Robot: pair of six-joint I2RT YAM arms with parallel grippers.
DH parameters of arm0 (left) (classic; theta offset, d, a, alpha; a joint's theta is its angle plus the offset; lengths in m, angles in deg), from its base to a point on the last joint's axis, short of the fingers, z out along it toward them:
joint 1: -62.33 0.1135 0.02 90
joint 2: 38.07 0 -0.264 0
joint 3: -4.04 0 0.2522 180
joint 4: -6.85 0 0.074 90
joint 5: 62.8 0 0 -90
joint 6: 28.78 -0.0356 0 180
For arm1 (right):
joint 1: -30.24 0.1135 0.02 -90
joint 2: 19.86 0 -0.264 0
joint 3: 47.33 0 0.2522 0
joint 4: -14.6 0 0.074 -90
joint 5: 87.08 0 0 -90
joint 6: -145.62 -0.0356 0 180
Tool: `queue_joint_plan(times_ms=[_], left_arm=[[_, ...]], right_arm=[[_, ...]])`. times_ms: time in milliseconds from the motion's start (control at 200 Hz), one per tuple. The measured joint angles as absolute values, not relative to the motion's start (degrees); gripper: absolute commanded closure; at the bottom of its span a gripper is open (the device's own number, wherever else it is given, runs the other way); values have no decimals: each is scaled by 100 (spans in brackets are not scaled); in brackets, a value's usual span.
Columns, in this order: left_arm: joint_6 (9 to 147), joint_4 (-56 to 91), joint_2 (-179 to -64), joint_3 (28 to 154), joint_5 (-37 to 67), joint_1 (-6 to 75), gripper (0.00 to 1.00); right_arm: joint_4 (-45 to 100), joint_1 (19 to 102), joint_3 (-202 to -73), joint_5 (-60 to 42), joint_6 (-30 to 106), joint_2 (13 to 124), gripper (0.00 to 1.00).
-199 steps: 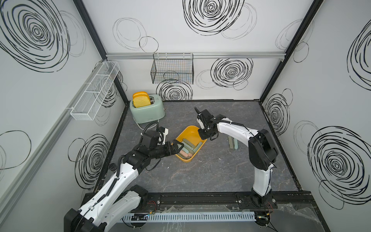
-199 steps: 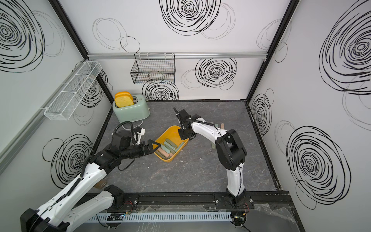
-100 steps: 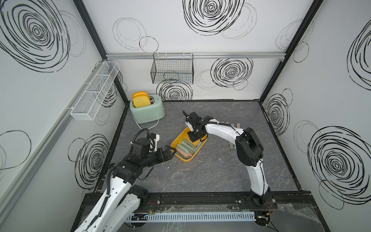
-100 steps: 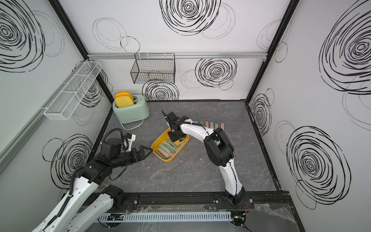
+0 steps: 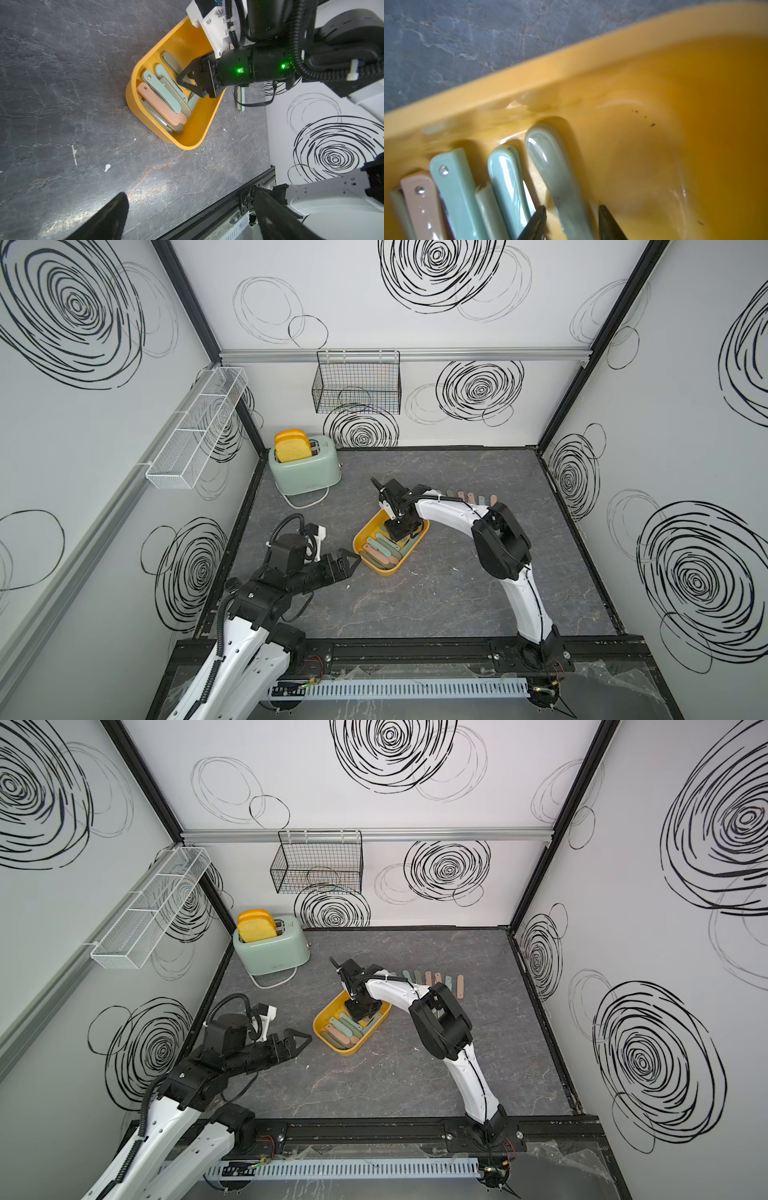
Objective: Take the fruit knife out of the storage box
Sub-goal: Pick up the fruit knife from the storage box.
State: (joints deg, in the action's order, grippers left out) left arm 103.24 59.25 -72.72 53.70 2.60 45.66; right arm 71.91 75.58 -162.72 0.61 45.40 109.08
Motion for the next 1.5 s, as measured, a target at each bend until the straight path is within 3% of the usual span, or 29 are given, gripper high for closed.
queue_joint_plan(times_ms=[230, 485, 1131, 1501], left_arm=[[10281, 6073, -7272, 5370, 258, 4675, 2], [10176, 6099, -7344, 5370, 210, 4837, 2], [10154, 5306, -8524, 5740, -54, 4903, 2], [10359, 4583, -9250, 6127, -35, 4324, 2]], right_arm=[[7239, 7582, -16560, 241, 4610, 11094, 61], [7298, 7580, -16759, 346, 4621, 11221, 82], [7803, 7346, -17417, 234, 4444, 11306, 83], [7930, 7080, -17441, -15, 4265, 10954, 83]])
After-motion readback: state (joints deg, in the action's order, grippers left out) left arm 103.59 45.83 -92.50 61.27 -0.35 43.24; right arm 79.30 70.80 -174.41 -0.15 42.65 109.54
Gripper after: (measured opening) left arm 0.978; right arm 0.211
